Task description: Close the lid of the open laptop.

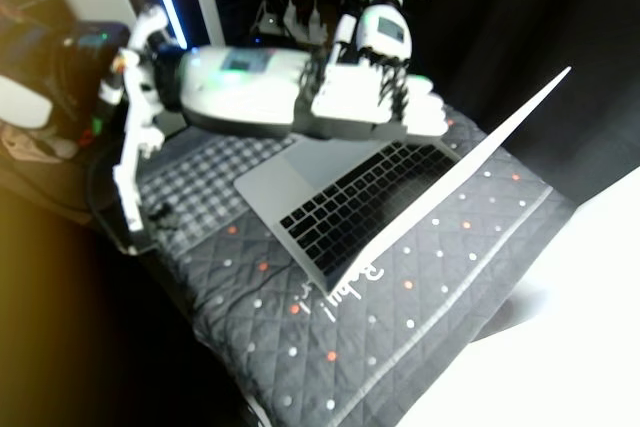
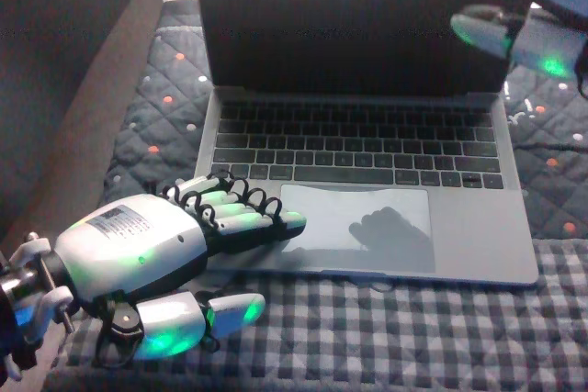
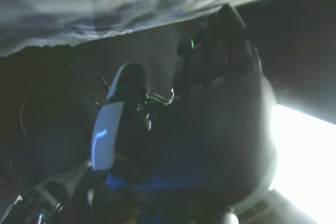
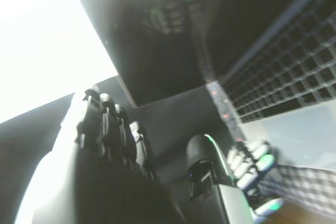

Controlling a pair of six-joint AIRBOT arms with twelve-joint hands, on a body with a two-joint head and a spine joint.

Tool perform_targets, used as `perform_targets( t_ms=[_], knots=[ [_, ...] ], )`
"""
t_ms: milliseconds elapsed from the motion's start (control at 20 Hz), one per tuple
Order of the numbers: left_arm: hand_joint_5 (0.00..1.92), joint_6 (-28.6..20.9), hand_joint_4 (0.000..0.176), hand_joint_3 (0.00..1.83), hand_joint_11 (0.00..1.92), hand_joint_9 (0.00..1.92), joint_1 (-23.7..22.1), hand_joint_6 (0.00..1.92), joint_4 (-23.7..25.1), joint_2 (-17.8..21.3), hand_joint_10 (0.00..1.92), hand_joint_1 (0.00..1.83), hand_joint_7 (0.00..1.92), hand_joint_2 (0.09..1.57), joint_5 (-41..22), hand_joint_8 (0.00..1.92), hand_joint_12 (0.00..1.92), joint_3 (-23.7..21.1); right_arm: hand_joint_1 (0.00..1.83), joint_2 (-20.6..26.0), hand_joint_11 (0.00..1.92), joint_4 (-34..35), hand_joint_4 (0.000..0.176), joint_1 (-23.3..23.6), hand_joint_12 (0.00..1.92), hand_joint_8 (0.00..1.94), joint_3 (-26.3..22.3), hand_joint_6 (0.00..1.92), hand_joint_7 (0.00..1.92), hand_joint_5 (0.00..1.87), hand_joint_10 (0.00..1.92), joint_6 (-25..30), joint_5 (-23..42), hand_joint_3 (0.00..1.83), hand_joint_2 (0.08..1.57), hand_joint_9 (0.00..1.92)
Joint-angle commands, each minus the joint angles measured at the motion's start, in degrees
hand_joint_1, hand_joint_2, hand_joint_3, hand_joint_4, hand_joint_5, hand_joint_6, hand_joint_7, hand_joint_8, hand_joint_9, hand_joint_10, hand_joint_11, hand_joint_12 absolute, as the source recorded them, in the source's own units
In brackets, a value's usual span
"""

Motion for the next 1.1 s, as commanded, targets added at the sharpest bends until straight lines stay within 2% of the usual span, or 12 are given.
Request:
perform_targets(
  t_ms=[0, 200, 250, 300, 450, 500, 600, 650, 750, 850, 1000, 1050],
  knots=[
    [0.29, -0.74, 0.001, 0.0, 0.0, 0.2, 0.32, 0.01, 0.04, -0.67, 0.41, 0.25, 0.31, 1.48, 0.03, 0.0, 1.19, -0.01, 0.25, 0.22, 0.0, 1.63, 0.069, 1.55, 0.0, 0.0, 0.63, 0.0, 0.0, 0.0, 0.0, -2.08, 4.52, 0.01, 1.45, 0.0],
    [0.3, -1.28, 0.0, 0.0, 0.0, 0.22, 0.31, 0.01, 0.17, -1.16, 0.42, 0.33, 0.33, 1.47, 0.07, 0.01, 1.24, 0.17, 0.45, -1.27, 0.0, 9.01, 0.054, 7.13, 0.0, 0.0, 1.55, 0.0, 0.0, 0.0, 0.0, -14.11, -3.16, 0.0, 1.45, 0.0],
    [0.29, -1.45, 0.0, 0.0, 0.0, 0.21, 0.31, 0.0, 0.18, -1.37, 0.41, 0.33, 0.31, 1.47, 0.16, 0.0, 1.24, 0.23, 0.45, -1.61, 0.02, 10.46, 0.067, 7.15, 0.01, 0.0, 2.45, 0.0, 0.0, 0.0, 0.0, -14.16, -4.08, 0.0, 1.45, 0.0],
    [0.31, -1.68, 0.0, 0.0, 0.0, 0.2, 0.33, 0.01, 0.18, -1.88, 0.43, 0.32, 0.32, 1.47, 0.15, 0.0, 1.25, 0.46, 0.56, -2.27, 0.0, 12.72, 0.028, 7.16, 0.02, 0.0, 4.26, 0.0, 0.0, 0.0, 0.0, -14.22, -5.65, 0.0, 1.43, 0.0],
    [0.31, -1.93, 0.0, 0.0, 0.0, 0.16, 0.34, 0.01, 0.18, -1.93, 0.5, 0.36, 0.31, 1.46, 0.05, 0.0, 1.24, 0.48, 0.58, -2.41, 0.0, 13.43, 0.0, 7.15, 0.0, 0.0, 4.63, 0.0, 0.0, 0.0, 0.0, -14.23, -6.58, 0.0, 1.41, 0.0],
    [0.31, -2.0, 0.0, 0.0, 0.0, 0.15, 0.37, 0.0, 0.18, -1.93, 0.5, 0.37, 0.31, 1.46, 0.03, 0.0, 1.22, 0.48, 0.56, -2.41, 0.0, 13.41, 0.0, 7.15, 0.22, 0.0, 4.59, 0.0, 0.0, 0.0, 0.03, -14.23, -6.77, 0.01, 1.4, 0.01],
    [0.32, -2.08, 0.0, 0.0, 0.0, 0.16, 0.41, 0.01, 0.17, -1.93, 0.51, 0.39, 0.32, 1.45, 0.04, 0.0, 1.27, 0.48, 0.55, -2.2, 0.0, 13.1, 0.0, 7.14, 1.6, 0.07, 4.1, 0.01, 0.17, 0.02, 0.35, -14.22, -6.93, 0.01, 1.41, 0.29],
    [0.33, -2.15, 0.0, 0.0, 0.0, 0.17, 0.48, 0.01, 0.16, -1.93, 0.5, 0.41, 0.32, 1.45, 0.02, 0.0, 1.26, 0.48, 0.59, -1.91, 0.11, 12.28, 0.0, 7.13, 1.86, 0.43, 3.36, 0.07, 0.22, 0.06, 1.14, -14.2, -6.96, 0.0, 1.41, 0.19],
    [0.32, -2.28, 0.0, 0.0, 0.0, 0.17, 0.58, 0.01, 0.09, -1.93, 0.49, 0.4, 0.32, 1.44, 0.09, 0.01, 1.23, 0.49, 0.59, -0.98, 0.16, 10.35, 0.0, 7.12, 1.92, 1.19, 1.6, 0.46, 0.06, 0.0, 1.59, -14.15, -6.95, 0.0, 1.42, 0.07],
    [0.29, -2.28, 0.0, 0.01, 0.0, 0.18, 0.72, 0.01, -0.42, -1.93, 0.48, 0.32, 0.32, 1.46, 0.4, 0.0, 1.23, 0.6, 0.59, 0.75, 0.16, 7.35, 0.0, 7.06, 1.92, 1.45, -1.57, 0.52, 0.01, 0.0, 1.66, -14.03, -7.13, 0.0, 1.43, 0.1],
    [0.29, -2.28, 0.0, 0.0, 0.0, 0.16, 1.28, 0.0, -1.55, -1.92, 0.45, 0.31, 0.31, 1.47, 0.37, 0.0, 1.19, 0.69, 0.59, 2.35, 0.14, 2.84, 0.0, 6.18, 1.92, 1.38, -5.33, 0.59, 0.03, 0.0, 1.59, -13.89, -7.41, 0.0, 1.42, 0.13],
    [0.27, -2.28, 0.0, 0.0, 0.0, 0.15, 1.4, 0.0, -1.74, -1.91, 0.43, 0.32, 0.29, 1.47, 0.29, 0.0, 1.15, 0.68, 0.57, 2.78, 0.0, 1.71, 0.0, 5.76, 1.92, 1.11, -6.21, 0.58, 0.1, 0.0, 1.35, -13.64, -7.41, 0.0, 1.41, 0.11]
  ],
)
